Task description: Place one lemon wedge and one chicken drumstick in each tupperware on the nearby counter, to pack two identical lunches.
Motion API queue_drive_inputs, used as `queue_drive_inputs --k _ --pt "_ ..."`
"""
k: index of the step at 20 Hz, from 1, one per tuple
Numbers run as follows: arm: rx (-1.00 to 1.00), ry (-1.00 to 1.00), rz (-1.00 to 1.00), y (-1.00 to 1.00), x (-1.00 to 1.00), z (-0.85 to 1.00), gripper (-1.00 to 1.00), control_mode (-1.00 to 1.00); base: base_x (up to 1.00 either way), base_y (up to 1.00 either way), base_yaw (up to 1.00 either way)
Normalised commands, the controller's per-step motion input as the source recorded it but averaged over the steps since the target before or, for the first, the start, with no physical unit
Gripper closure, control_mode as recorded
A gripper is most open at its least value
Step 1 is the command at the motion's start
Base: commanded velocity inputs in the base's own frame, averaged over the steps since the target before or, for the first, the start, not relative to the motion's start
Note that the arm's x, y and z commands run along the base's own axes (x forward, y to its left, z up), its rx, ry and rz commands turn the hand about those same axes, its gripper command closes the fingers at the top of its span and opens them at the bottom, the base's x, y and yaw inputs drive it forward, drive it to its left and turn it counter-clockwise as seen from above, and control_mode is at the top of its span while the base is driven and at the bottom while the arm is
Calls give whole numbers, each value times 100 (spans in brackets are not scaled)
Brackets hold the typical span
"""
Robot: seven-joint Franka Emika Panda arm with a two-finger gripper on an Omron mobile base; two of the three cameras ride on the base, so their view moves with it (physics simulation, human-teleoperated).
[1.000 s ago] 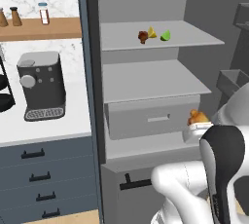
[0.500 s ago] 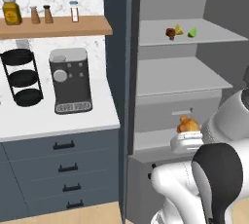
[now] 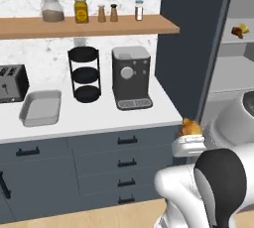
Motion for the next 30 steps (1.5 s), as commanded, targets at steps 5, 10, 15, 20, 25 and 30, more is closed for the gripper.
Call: queue_drive_inputs --k 5,10,15,20,25,30 --pt "0 0 0 0 0 0 100 100 58 100 8" --pt "0 0 0 0 0 0 100 100 100 100 6" --pt "0 0 0 0 0 0 100 100 76 100 0" --pt "0 0 0 0 0 0 100 100 23 100 0" --pt "0 0 0 0 0 0 100 100 18 100 -7" --pt "0 0 0 0 0 0 100 100 28 94 -13"
